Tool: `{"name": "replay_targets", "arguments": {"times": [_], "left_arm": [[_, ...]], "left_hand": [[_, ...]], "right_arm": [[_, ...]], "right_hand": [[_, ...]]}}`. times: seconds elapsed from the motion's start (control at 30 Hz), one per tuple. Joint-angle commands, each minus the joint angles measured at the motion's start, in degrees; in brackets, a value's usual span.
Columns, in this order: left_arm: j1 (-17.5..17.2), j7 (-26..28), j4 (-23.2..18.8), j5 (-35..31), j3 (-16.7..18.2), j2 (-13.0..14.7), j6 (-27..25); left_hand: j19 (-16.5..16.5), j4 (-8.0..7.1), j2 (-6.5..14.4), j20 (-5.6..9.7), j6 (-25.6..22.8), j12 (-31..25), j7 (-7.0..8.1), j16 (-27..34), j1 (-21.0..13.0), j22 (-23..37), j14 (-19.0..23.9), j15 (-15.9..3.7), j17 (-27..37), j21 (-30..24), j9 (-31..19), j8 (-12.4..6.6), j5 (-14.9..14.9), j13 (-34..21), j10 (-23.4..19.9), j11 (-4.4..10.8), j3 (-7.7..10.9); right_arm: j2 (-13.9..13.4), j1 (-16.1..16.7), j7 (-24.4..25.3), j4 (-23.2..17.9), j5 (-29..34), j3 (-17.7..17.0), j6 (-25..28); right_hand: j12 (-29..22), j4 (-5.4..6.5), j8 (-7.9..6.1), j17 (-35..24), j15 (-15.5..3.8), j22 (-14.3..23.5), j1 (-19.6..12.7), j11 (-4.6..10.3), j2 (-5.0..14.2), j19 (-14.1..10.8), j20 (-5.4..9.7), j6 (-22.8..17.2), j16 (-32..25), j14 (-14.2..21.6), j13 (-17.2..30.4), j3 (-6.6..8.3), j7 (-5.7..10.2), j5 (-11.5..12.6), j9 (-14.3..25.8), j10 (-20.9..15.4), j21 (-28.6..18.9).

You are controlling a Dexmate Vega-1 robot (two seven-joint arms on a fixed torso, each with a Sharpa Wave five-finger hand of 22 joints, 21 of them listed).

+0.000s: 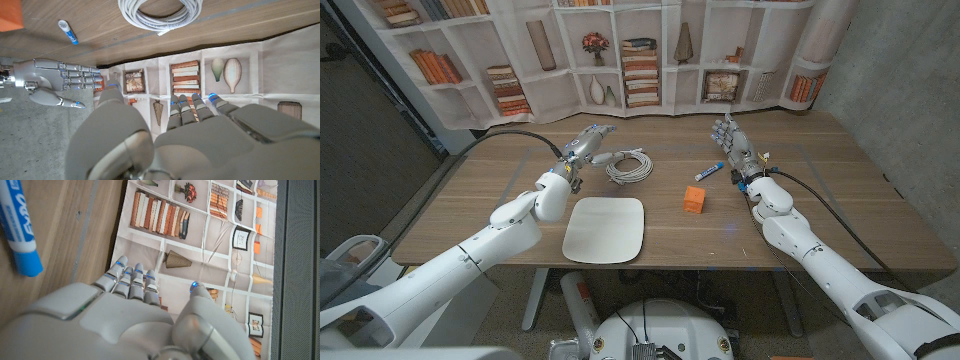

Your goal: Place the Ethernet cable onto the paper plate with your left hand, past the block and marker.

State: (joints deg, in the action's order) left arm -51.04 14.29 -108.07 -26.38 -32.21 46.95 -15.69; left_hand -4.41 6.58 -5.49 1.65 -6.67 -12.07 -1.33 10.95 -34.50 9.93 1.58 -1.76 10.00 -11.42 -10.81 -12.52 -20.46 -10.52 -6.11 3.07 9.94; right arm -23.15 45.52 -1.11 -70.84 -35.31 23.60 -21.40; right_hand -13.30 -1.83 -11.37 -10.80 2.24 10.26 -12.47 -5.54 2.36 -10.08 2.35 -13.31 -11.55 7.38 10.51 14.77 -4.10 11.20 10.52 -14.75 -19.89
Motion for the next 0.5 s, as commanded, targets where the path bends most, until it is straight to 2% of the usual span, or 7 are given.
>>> {"name": "replay_targets", "arguments": {"times": [0.03,0.33,0.5], "left_arm": [[1.1,-2.8,-1.5,-2.0,-1.8,0.3,-3.9],[2.4,-4.7,-1.1,-2.7,-3.2,0.0,-5.1],[4.0,-6.3,1.0,-1.9,-4.2,-1.0,-4.7]], "left_hand": [[0.1,0.30,-0.2,-0.13,0.1,0.1,0.34,-0.3,-0.8,0.1,0.0,-0.06,0.1,0.1,-0.1,0.14,-0.5,-0.3,-0.1,0.18,-0.11],[0.1,0.63,-0.9,-0.18,-0.2,0.1,0.74,-0.3,-1.3,0.2,0.2,-0.43,0.1,0.1,-0.1,0.08,-0.6,-0.3,-0.5,0.62,-0.52],[0.2,0.77,-1.1,-0.14,-0.4,0.0,0.83,-0.3,-1.6,0.2,0.2,-0.54,0.1,0.1,-0.1,0.07,-0.7,-0.3,-0.6,0.81,-0.70]], "right_arm": [[0.1,0.1,-0.3,0.4,-0.3,0.0,-0.2],[-0.2,0.6,-0.3,-0.4,-0.5,-0.2,-0.2],[-0.5,1.1,0.0,-1.0,-0.6,-0.3,0.2]], "right_hand": [[0.0,-0.20,0.07,-0.1,0.10,0.2,-0.4,-0.03,0.23,-0.6,0.60,-0.5,0.3,0.6,0.2,0.02,0.11,-0.2,0.2,-0.3,0.1],[0.1,-0.24,0.07,-0.1,0.08,0.2,-0.4,-0.04,0.27,-0.6,0.56,-0.6,0.3,0.7,0.2,0.01,0.06,-0.2,0.3,-0.3,0.2],[0.1,-0.26,0.07,-0.1,0.04,0.2,-0.4,0.01,0.28,-0.7,0.56,-0.6,0.3,0.7,0.2,0.00,-0.02,-0.2,0.3,-0.3,0.3]]}}
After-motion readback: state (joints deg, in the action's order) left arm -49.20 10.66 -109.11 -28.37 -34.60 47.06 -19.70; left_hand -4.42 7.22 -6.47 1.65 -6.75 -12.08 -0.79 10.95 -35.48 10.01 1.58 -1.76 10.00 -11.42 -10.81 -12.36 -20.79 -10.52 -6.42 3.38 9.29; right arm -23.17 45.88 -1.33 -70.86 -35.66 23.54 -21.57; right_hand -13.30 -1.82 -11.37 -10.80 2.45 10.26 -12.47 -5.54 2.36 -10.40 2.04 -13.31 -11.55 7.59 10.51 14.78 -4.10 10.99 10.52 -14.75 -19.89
